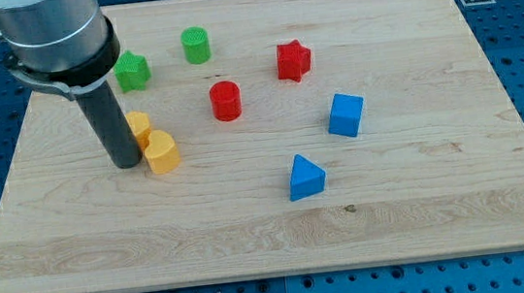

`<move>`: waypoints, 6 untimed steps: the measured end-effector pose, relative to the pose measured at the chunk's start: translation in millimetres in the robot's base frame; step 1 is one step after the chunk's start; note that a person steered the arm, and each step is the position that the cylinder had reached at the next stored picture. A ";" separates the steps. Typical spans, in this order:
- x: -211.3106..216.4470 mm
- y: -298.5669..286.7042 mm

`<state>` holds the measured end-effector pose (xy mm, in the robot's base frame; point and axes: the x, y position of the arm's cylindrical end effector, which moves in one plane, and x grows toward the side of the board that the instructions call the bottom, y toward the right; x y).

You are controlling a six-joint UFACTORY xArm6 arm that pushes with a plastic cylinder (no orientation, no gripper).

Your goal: Separate yellow hexagon and yellow heart

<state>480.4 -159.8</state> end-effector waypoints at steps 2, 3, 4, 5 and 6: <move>41.9 -2.5; 54.4 27.4; 49.9 76.8; 17.7 113.0; -29.3 106.1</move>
<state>451.2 -53.7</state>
